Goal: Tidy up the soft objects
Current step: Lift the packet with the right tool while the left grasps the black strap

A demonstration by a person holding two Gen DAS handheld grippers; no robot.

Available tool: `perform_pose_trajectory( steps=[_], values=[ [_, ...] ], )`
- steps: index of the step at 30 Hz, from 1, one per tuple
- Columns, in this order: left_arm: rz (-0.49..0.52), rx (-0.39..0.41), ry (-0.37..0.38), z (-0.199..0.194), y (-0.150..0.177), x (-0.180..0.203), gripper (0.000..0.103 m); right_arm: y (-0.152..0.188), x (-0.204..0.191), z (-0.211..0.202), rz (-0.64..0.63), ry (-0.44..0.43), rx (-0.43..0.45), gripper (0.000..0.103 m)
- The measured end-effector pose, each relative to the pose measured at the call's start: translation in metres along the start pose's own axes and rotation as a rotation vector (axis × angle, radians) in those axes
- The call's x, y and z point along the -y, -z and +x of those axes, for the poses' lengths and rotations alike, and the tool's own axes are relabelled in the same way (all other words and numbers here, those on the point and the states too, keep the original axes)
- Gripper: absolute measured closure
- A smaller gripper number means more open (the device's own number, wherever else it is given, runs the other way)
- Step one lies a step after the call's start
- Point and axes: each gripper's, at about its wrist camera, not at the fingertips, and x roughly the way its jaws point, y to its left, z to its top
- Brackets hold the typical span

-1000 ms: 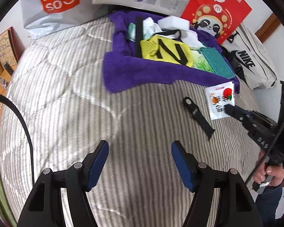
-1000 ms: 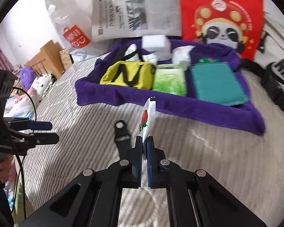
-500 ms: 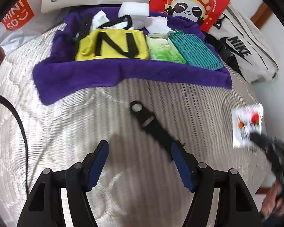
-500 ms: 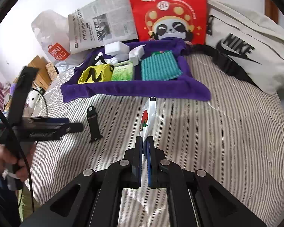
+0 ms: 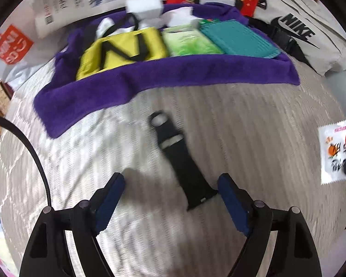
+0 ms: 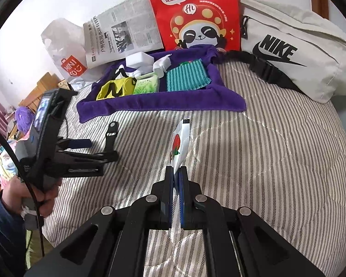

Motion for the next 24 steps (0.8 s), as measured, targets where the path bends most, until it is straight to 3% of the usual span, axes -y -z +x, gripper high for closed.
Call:
perform_pose_trajectory(
  steps=[6, 11, 13, 15, 16, 24],
  values=[
    [-0.062, -0.006, -0.003, -0.008, 0.013, -0.038, 0.021, 0.004, -0.001, -0.001, -0.002, -0.012, 0.004, 0.099],
    [-0.011, 0.063, 0.081, -0.010, 0.007, -0.034, 0.026, 0.004, -0.005, 0.005, -0.009, -0.025, -0.014, 0.099],
    [0.046, 0.083, 0.048, -0.008, 0.004, -0.026, 0.041, 0.004, -0.008, 0.007, -0.014, -0.030, -0.020, 0.099],
    [0.101, 0.117, 0.077, -0.013, 0.006, -0.021, 0.073, 0.004, -0.011, 0.008, -0.023, -0.025, -0.022, 0.099],
    [0.123, 0.126, 0.100, -0.015, 0.008, -0.020, 0.083, 0.005, -0.012, 0.007, -0.027, -0.023, -0.024, 0.099],
    [0.164, 0.143, 0.142, -0.019, 0.016, -0.019, 0.080, 0.007, -0.011, 0.010, -0.028, -0.012, -0.040, 0.099]
  ],
)
